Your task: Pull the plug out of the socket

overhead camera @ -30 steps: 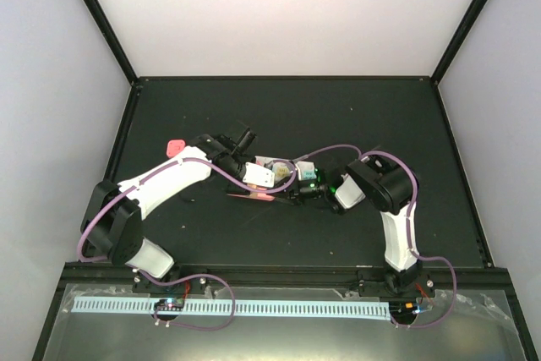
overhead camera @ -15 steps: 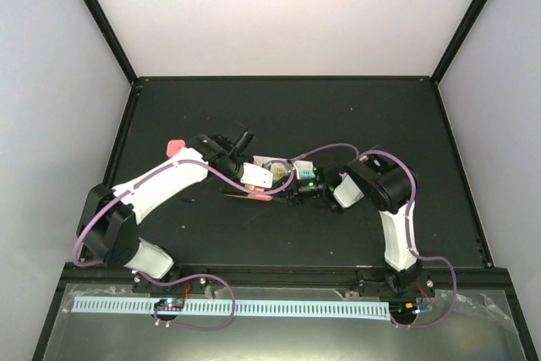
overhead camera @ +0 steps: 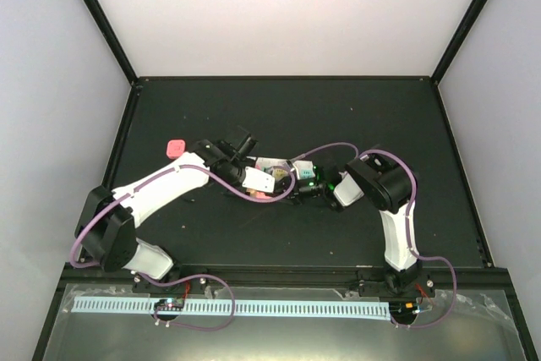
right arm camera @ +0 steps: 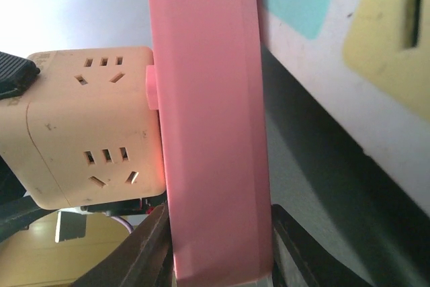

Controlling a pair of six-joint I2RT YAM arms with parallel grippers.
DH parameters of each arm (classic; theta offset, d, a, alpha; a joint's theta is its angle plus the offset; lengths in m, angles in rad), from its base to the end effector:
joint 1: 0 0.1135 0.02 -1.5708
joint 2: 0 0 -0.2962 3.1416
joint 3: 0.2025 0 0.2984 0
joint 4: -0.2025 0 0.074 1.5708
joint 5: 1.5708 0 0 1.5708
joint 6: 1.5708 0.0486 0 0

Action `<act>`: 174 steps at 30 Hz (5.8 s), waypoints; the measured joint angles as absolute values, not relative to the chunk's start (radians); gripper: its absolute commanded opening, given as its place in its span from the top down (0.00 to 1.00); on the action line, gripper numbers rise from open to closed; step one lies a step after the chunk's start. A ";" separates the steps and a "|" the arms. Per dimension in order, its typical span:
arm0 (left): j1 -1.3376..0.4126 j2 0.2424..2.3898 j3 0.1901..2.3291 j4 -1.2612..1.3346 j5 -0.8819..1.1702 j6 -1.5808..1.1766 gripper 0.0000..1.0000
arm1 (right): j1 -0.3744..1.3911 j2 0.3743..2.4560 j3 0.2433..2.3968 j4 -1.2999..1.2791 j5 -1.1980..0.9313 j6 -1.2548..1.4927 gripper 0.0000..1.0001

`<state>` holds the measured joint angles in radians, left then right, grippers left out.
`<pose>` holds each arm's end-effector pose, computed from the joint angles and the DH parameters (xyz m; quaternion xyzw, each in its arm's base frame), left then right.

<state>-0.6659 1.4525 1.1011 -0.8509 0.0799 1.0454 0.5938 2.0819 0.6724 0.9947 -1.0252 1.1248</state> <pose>0.2526 -0.2034 0.2491 0.7464 0.6386 -0.0040 0.1872 0.2767 0.2369 0.0530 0.0670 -0.7746 -0.6288 0.0002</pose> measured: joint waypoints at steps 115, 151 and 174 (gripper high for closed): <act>-0.875 1.375 1.383 -0.960 0.074 0.801 0.81 | 0.547 2.108 0.729 0.843 -1.082 0.952 0.99; 0.366 1.362 0.972 -1.113 0.522 0.951 0.77 | 0.543 2.075 0.738 0.800 -1.004 1.016 0.41; 0.607 1.662 0.978 -1.093 0.663 1.050 0.68 | 0.543 2.075 0.739 0.795 -1.004 1.011 0.42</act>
<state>0.6067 1.6623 0.9783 -1.0927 0.6632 1.0496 0.5434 2.0750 0.7391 0.7952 -1.0042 1.0115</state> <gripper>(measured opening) 0.621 0.581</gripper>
